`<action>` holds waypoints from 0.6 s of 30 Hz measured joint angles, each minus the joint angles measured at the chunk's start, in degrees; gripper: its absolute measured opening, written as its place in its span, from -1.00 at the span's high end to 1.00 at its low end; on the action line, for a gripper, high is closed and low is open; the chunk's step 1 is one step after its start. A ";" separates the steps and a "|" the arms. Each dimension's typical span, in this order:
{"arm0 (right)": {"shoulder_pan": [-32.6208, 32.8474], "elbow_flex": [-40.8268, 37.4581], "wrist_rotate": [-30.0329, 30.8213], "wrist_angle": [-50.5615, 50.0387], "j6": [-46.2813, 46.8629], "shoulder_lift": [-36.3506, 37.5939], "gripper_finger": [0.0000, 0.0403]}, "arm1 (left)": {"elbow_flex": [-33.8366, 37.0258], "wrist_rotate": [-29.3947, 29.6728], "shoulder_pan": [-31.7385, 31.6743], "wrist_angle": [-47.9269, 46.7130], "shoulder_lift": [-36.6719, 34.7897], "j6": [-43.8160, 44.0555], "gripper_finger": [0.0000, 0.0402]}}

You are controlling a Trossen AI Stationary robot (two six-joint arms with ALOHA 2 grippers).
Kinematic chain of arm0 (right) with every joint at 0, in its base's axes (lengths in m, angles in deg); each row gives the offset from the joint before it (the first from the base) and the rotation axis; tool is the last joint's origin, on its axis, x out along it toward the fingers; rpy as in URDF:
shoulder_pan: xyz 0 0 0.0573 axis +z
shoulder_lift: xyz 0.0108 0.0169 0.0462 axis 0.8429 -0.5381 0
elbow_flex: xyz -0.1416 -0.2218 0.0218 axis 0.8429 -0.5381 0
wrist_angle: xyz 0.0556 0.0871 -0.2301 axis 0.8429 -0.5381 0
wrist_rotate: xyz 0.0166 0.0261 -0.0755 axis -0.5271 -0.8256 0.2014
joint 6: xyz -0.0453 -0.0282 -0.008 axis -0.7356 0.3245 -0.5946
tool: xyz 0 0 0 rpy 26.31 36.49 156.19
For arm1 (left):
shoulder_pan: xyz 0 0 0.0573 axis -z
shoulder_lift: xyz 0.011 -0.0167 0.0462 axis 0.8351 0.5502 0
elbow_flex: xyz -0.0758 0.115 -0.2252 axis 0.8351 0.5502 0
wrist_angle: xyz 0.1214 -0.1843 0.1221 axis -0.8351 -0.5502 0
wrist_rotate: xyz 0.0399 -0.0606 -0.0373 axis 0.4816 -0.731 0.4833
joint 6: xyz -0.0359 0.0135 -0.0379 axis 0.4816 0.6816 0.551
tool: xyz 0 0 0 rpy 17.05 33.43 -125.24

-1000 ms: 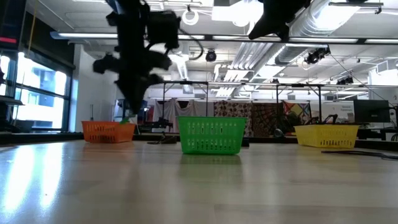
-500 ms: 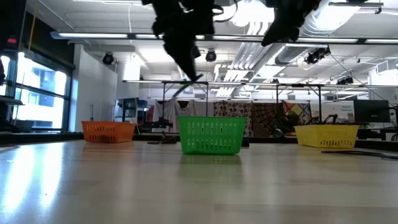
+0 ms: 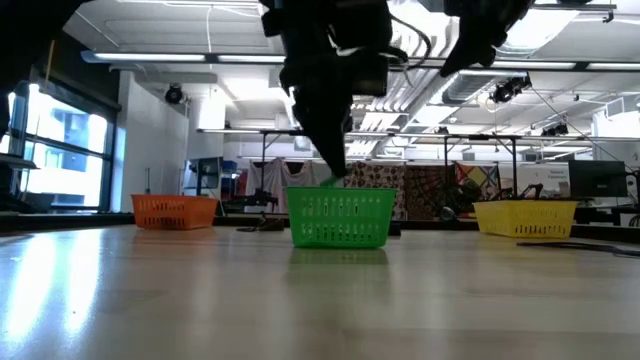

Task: Sort rubber bands into baskets
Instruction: Put the green rubber band into the green bin

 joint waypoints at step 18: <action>-1.34 0.00 -2.88 -2.47 -4.35 0.00 1.00 | -0.02 -2.10 2.03 2.09 5.07 7.17 0.94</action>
